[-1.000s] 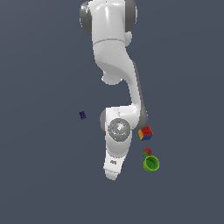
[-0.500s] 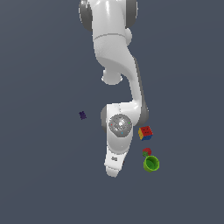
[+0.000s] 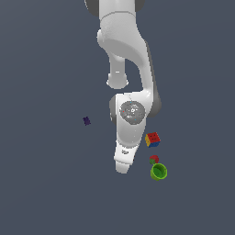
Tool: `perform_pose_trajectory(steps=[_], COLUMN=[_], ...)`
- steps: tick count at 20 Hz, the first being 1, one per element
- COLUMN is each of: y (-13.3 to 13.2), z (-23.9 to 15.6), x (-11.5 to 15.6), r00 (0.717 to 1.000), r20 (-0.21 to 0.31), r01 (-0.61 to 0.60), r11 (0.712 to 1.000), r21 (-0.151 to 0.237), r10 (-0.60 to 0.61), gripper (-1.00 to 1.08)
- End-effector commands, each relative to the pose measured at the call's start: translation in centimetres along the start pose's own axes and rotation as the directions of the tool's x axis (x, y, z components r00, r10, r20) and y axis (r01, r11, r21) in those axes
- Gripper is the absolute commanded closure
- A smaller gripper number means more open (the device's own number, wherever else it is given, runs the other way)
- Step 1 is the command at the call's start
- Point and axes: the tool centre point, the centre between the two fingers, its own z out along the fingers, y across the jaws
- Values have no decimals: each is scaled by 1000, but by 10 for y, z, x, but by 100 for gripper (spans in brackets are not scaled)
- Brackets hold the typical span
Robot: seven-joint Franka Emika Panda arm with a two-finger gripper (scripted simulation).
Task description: Pick up a designated object from a clutter of objects.
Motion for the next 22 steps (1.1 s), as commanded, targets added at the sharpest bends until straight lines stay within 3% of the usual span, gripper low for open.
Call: perform_pose_trajectory(steps=[1, 22], y=[-12, -133], z=[-18, -177], x=[2, 24], r00=[1000, 1000], r20=[0, 1], r01=[0, 1], r11=[1000, 1000], r21=[-3, -4], r10=[0, -1], gripper=[108, 108])
